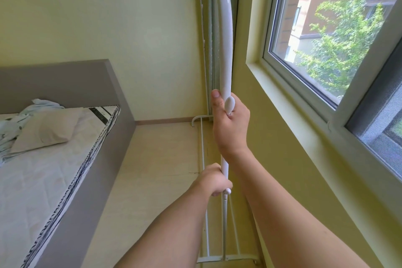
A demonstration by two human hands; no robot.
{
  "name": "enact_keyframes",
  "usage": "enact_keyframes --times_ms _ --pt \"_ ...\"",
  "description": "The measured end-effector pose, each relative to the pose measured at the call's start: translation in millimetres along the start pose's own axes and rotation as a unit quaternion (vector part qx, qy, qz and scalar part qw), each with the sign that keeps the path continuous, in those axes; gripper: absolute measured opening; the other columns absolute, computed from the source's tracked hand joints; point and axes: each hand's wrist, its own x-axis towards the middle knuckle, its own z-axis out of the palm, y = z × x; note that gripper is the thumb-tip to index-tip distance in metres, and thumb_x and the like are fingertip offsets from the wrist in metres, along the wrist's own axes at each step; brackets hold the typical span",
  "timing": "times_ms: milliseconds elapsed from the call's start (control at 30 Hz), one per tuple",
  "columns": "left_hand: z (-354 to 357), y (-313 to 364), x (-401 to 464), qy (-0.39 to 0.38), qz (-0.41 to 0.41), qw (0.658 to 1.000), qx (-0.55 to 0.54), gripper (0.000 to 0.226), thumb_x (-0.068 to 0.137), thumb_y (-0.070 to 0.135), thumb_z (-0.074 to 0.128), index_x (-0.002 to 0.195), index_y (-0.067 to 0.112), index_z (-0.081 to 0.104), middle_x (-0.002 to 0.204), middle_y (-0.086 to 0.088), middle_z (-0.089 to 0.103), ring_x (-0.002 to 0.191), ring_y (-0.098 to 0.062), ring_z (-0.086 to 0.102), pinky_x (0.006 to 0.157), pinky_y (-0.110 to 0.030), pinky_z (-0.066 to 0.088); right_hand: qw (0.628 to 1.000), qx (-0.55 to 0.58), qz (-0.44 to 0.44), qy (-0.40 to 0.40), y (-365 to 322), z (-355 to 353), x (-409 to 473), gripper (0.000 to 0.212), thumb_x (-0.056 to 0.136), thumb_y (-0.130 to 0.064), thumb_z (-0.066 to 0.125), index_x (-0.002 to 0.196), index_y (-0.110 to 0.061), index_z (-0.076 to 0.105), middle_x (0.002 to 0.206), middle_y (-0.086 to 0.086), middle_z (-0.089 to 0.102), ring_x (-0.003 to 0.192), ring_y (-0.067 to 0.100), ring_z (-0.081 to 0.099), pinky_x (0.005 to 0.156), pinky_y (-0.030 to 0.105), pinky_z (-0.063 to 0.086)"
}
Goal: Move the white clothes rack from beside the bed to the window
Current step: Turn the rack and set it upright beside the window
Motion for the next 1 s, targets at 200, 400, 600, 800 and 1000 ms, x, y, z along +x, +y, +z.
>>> enact_keyframes --times_ms 200,400,600,800,1000 --pt "2 -4 3 0.01 -0.01 1.0 0.01 0.011 0.051 0.019 0.05 0.057 0.02 0.04 0.046 0.002 0.044 0.029 -0.015 0.037 0.045 -0.02 0.033 1.0 0.004 0.002 -0.002 0 0 0 0.046 0.089 -0.05 0.052 0.061 -0.02 0.029 0.048 -0.016 0.034 0.049 0.005 0.026 0.046 0.024 0.024" --pt "6 -11 0 0.006 0.005 1.0 -0.009 0.012 0.052 0.027 0.054 0.058 0.021 0.045 0.043 0.004 0.049 0.032 -0.018 0.044 0.05 -0.023 0.039 1.0 0.0 -0.008 -0.013 -4 -4 -9 0.046 0.091 -0.047 0.053 0.062 -0.021 0.029 0.048 -0.015 0.033 0.048 0.006 0.027 0.046 0.021 0.024" --pt "9 -7 -10 -0.056 0.039 0.996 -0.063 0.007 0.044 0.018 0.04 0.044 0.023 0.035 0.04 0.003 0.037 0.033 -0.017 0.034 0.044 -0.019 0.03 0.999 -0.02 -0.01 -0.025 -12 -14 -17 0.045 0.092 -0.048 0.051 0.062 -0.023 0.029 0.05 -0.015 0.034 0.048 0.006 0.029 0.045 0.023 0.026" --pt "0 -6 -28 -0.06 0.038 0.993 -0.099 0.012 0.06 0.022 0.053 0.054 0.022 0.042 0.046 0.004 0.042 0.038 -0.018 0.037 0.042 -0.02 0.034 0.998 -0.045 -0.001 -0.052 -19 -25 -29 0.043 0.092 -0.051 0.052 0.068 -0.021 0.033 0.059 0.006 0.042 0.055 0.039 0.045 0.049 0.049 0.042" --pt "-12 -20 -48 -0.031 0.099 0.993 -0.058 0.01 0.063 0.03 0.054 0.063 0.022 0.06 0.062 0.004 0.058 0.059 -0.019 0.049 0.065 -0.032 0.042 0.995 -0.052 -0.008 -0.08 -15 -41 -45 0.024 0.091 -0.049 0.059 0.096 -0.028 0.049 0.071 -0.021 0.05 0.061 0.004 0.044 0.059 0.019 0.038"
